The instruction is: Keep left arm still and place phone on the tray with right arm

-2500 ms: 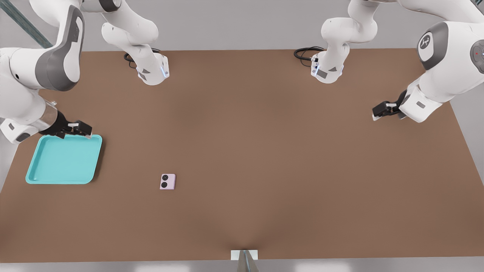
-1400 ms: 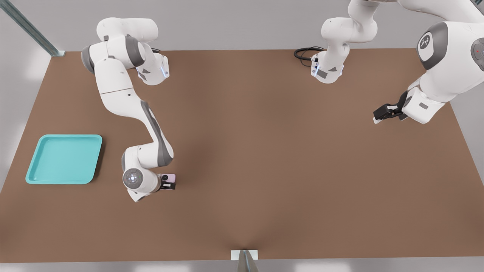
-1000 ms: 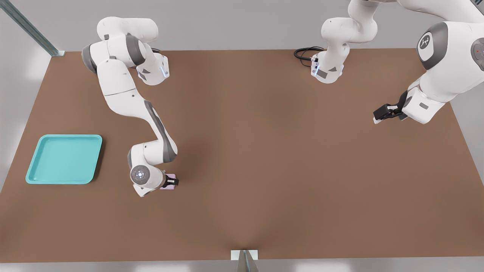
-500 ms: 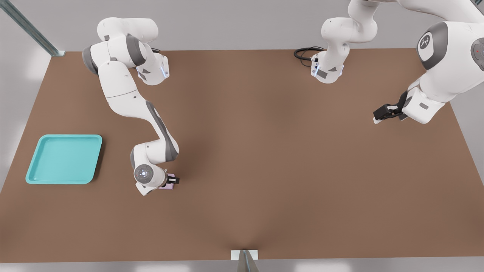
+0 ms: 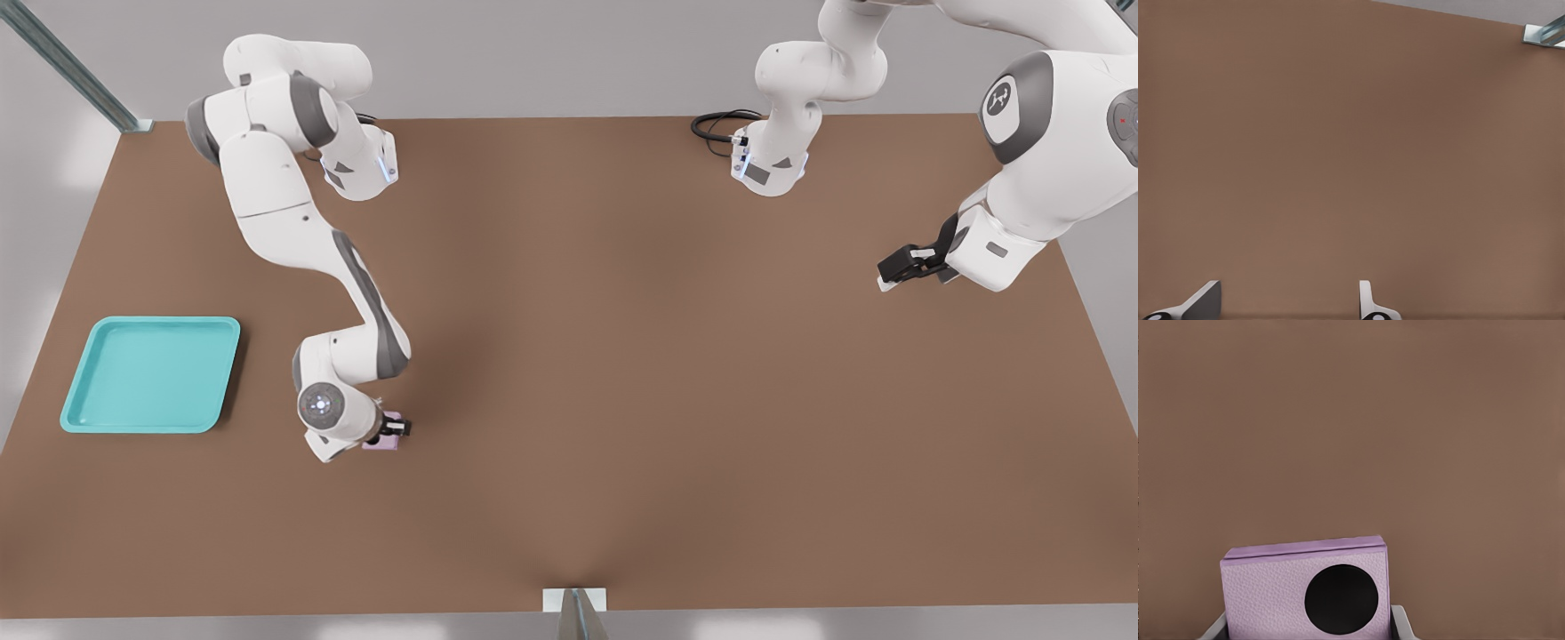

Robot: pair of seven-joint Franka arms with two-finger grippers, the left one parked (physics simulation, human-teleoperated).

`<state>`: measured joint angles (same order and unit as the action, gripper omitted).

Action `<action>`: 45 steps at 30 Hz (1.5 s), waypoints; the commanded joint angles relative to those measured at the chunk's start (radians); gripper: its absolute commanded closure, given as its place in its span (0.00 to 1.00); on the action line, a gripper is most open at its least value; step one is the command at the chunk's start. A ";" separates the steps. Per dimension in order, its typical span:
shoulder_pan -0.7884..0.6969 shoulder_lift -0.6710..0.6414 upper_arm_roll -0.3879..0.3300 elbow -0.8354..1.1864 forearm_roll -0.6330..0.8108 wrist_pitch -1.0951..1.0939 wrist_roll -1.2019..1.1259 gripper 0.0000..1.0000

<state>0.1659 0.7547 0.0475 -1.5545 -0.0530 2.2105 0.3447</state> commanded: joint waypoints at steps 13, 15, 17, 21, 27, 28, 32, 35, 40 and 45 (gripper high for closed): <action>-0.362 -0.218 -0.002 -0.176 -0.005 -0.089 -0.504 0.25; -0.456 -0.221 -0.002 -0.176 -0.005 -0.089 -0.641 0.25; -0.545 -0.227 -0.002 -0.176 -0.005 -0.103 -0.759 0.25; -0.652 -0.224 -0.002 -0.176 -0.007 -0.109 -0.869 0.24; -0.651 -0.222 -0.002 -0.136 -0.011 -0.132 -0.869 0.00; -0.641 -0.227 0.005 -0.076 -0.008 -0.141 -0.869 0.00; -0.474 -0.374 0.236 0.123 -0.105 -0.340 -0.504 0.00; -0.198 -0.662 0.007 -0.027 -0.030 -0.477 -0.400 0.00; -0.138 -0.618 -0.047 0.120 -0.002 -0.669 -0.313 0.00; -0.111 -0.670 -0.098 0.079 0.016 -0.661 -0.311 0.00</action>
